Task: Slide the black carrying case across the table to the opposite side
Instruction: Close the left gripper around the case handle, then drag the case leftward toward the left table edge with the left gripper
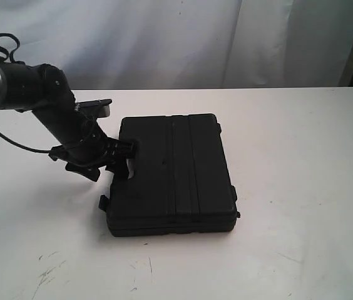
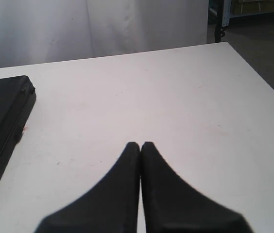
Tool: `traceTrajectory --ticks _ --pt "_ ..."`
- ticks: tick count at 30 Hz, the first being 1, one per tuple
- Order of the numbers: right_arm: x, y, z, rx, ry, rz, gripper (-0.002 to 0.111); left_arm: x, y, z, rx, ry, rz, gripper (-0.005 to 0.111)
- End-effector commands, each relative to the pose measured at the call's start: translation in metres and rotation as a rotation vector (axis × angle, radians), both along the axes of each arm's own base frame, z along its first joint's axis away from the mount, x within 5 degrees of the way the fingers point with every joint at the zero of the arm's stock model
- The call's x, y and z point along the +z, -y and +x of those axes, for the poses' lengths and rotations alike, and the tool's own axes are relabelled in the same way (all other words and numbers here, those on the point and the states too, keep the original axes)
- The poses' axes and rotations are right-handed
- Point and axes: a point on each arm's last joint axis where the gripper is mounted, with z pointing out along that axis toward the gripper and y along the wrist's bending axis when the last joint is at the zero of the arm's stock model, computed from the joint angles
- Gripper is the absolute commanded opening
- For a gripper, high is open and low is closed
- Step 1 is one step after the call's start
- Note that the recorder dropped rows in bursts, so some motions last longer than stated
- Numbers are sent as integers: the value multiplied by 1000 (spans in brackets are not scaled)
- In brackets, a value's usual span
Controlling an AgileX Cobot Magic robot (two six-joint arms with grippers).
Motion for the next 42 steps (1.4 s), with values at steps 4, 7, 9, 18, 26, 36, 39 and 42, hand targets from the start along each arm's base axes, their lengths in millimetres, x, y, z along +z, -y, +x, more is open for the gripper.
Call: traceTrajectory --ticks 4,7,9,18,26,36,39,42 --pt "-1 0 0 -6 4 3 0 3 21 -3 -20 54 25 62" --pt "-1 0 0 -6 4 3 0 2 21 -3 4 55 36 60" --pt "-1 0 0 -6 4 3 0 2 20 -4 7 51 53 52" --pt "-1 0 0 -6 4 3 0 2 20 -7 18 8 55 26" --pt "-1 0 0 -6 4 3 0 -18 19 -11 11 -72 78 0" --pt "-1 0 0 -6 4 3 0 -10 19 -12 9 -76 69 0" --pt "-1 0 0 -6 4 3 0 -1 15 -14 -23 -64 108 0" --pt "-1 0 0 -6 4 3 0 2 7 -14 -24 -78 140 0"
